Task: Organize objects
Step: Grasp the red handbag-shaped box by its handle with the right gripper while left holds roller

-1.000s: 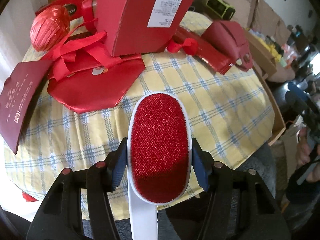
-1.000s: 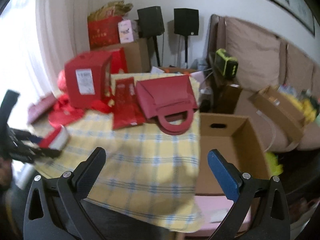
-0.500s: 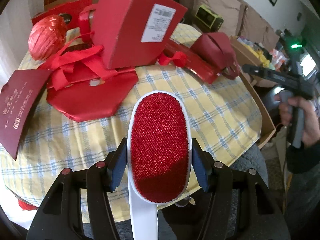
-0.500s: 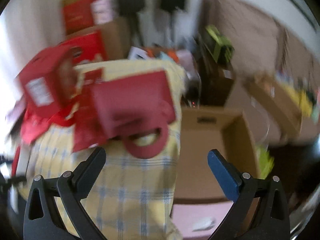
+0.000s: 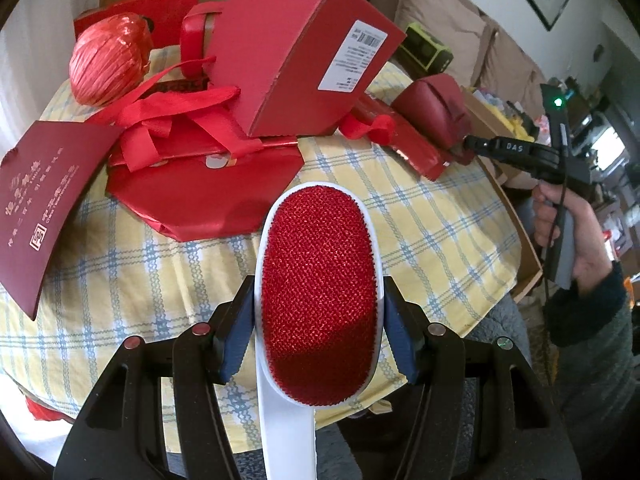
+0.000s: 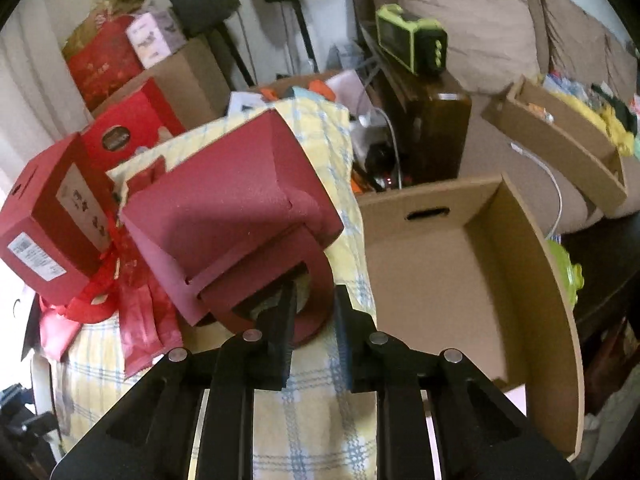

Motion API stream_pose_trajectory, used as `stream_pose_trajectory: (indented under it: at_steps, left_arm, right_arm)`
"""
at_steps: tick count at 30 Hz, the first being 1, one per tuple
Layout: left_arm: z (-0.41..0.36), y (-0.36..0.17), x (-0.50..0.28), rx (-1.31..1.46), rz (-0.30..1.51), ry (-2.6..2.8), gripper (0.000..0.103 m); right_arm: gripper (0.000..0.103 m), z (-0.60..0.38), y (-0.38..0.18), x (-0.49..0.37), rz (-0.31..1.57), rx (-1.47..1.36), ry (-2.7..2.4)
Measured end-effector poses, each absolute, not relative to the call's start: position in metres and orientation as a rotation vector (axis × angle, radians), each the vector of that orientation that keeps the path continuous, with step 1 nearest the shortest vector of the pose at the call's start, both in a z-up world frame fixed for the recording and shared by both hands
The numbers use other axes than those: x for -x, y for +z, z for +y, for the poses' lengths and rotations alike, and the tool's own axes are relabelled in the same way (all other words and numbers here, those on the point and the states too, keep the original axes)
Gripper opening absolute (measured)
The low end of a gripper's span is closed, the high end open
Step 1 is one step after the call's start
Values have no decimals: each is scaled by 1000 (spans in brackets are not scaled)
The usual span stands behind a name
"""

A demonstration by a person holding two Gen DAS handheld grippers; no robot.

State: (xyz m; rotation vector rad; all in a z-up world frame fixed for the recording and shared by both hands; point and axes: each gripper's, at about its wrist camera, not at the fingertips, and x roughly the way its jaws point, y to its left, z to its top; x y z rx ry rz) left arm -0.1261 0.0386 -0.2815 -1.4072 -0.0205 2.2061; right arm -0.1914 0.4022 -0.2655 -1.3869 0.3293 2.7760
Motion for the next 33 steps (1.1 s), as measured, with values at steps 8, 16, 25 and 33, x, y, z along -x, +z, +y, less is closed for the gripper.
stream_pose_trajectory:
  at_steps: [8,16,25,33]
  left_arm:
    - [38,-271,122,1368,38,2272,56]
    - [41,-259,117,1333,56,2294,56]
    - [43,-235,103,1268,79,2344,56]
    - [50,-227,92,1243,103,2341,56]
  right_arm:
    - [10,385,-228,172,160,1156,2823]
    - [4,356,-182,153,-109,971,2845]
    - [0,339,-136,119,-167,828,2931]
    - [0,357,-144,114,0,905,2952]
